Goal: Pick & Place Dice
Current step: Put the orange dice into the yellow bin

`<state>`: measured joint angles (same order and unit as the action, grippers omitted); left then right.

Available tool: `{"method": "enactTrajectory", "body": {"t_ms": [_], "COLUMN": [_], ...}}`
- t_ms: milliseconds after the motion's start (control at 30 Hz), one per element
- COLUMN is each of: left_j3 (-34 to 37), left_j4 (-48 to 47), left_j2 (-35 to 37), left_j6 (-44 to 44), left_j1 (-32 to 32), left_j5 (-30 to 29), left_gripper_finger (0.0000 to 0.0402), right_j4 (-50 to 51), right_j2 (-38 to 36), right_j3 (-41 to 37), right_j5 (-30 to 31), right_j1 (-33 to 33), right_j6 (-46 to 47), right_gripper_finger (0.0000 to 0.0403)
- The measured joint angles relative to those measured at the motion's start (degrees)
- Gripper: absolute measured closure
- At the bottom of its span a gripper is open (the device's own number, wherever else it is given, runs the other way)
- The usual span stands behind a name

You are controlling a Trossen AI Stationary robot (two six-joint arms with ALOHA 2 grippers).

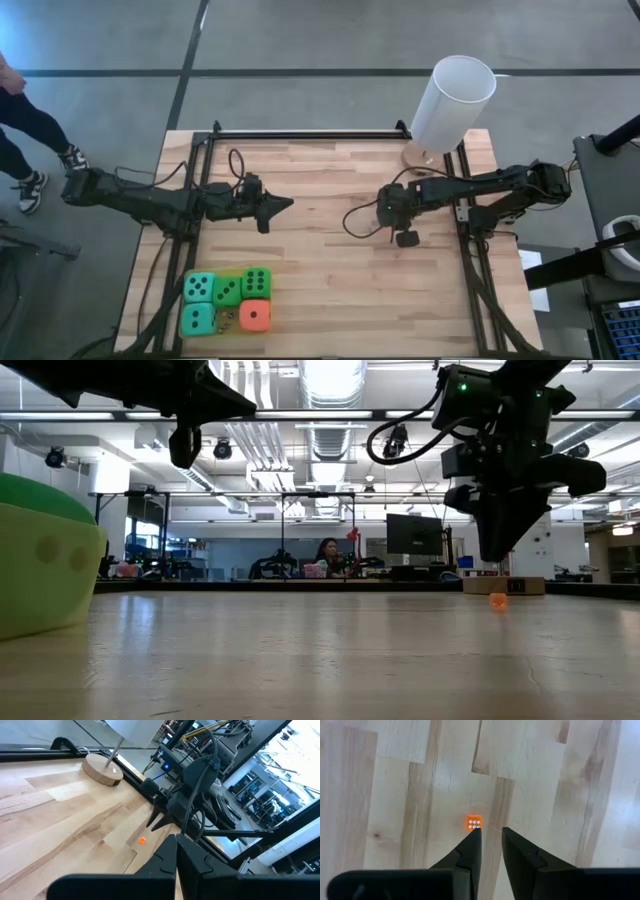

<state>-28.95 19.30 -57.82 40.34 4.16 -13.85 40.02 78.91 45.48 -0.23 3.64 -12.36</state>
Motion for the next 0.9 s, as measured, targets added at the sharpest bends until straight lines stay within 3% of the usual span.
{"method": "enactTrajectory", "body": {"t_ms": [500,900], "left_j3": [0.0,0.0], "left_j4": [0.0,0.0], "left_j2": [0.0,0.0], "left_j6": [0.0,0.0], "left_j1": [0.0,0.0], "left_j5": [0.0,0.0], "left_gripper_finger": [0.0396,0.0396], "right_j4": [-0.5,-5.0], "right_j2": [0.0,0.0], "right_j3": [-0.6,-2.8], "right_j5": [-2.6,-2.8], "right_j1": [0.0,0.0], "right_j6": [2.0,3.8], "right_gripper_finger": [0.0221,0.0222]}}
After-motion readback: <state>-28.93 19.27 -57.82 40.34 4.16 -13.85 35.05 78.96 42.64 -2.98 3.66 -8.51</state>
